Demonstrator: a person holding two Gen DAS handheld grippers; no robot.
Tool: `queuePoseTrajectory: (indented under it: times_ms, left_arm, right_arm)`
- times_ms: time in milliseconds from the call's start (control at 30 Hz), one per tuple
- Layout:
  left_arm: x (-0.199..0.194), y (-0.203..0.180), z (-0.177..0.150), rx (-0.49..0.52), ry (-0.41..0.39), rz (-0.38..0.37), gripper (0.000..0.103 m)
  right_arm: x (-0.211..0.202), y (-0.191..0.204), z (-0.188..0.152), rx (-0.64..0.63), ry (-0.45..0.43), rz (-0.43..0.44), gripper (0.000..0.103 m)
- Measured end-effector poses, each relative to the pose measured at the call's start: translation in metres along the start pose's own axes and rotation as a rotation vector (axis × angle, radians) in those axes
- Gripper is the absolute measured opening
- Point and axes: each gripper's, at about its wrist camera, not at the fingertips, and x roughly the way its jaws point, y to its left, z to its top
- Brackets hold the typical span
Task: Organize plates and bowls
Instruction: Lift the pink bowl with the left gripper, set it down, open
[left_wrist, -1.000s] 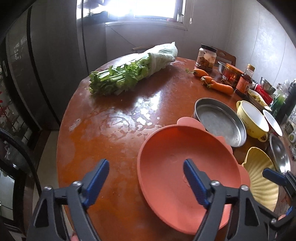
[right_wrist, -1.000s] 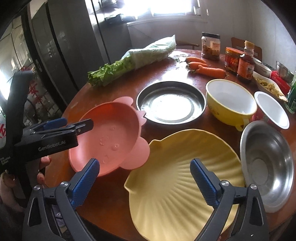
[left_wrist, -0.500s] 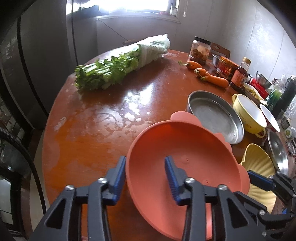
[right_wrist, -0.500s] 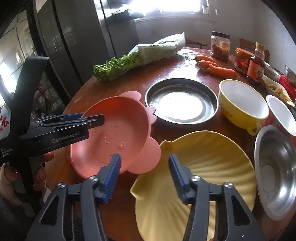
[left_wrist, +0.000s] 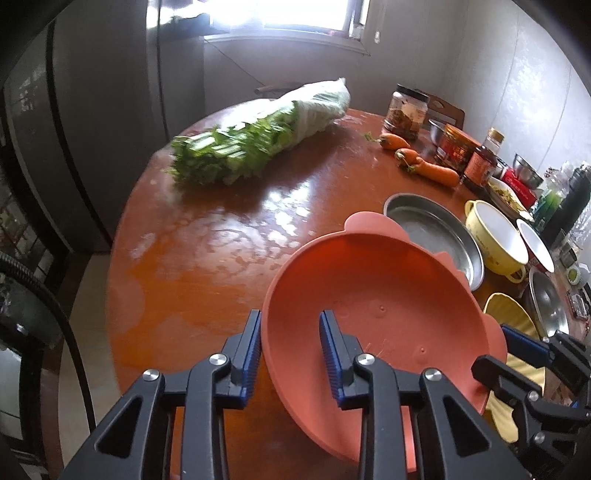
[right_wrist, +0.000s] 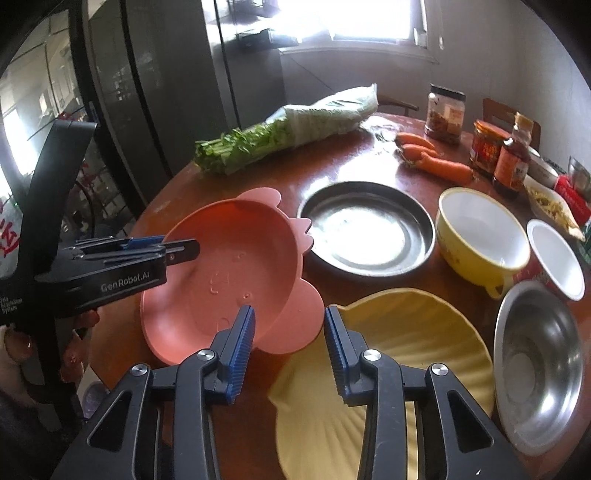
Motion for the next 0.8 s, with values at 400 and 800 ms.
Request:
queuePoseTrajectory:
  times_ms: [400, 800]
  left_arm:
    - [-0.007, 0.038, -0.005, -0.060, 0.001, 0.076, 0.032]
    - [0.008, 0.020, -0.015, -0.027, 0.039, 0.049, 0.032]
  right_arm:
    - [0.015, 0.039, 0.008, -0.079, 0.026, 0.089, 0.040]
    - [0.026, 0.043, 0.004, -0.104, 0.063, 0.089, 0.040]
